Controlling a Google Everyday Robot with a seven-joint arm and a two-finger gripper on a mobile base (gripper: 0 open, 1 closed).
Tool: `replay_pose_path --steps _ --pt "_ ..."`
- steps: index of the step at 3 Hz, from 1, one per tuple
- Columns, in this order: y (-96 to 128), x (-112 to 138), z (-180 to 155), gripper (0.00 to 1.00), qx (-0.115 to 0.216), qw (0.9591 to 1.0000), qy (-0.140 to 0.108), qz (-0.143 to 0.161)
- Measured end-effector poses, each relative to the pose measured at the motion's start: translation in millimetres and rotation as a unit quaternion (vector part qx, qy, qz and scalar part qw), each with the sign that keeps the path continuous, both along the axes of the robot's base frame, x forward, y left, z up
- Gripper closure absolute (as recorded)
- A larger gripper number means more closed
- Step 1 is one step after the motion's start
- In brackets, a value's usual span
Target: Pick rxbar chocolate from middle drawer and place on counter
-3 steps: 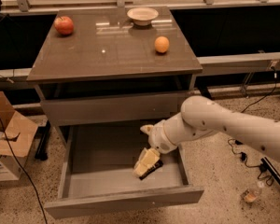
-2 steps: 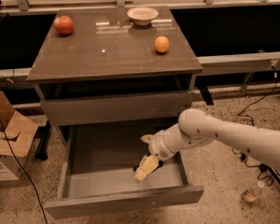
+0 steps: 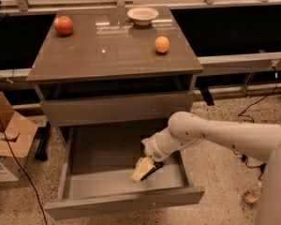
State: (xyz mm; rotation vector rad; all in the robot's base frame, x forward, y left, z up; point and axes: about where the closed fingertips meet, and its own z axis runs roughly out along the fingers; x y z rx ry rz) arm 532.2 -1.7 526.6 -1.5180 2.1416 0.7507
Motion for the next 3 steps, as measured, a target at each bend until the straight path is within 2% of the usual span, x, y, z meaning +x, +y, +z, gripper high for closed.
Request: replay_pose_path --steps 1,2,3 --pt "-20.7 23.9 -40.2 0.00 -0.047 0.9979 -0.004 -0.045" --pt "-47.9 43.0 -79.3 0.00 -0.087 0.9925 -0.010 -0.086" --pt "-74.9 55.3 -129.0 0.00 -0.103 0.9861 -0.002 -0.131"
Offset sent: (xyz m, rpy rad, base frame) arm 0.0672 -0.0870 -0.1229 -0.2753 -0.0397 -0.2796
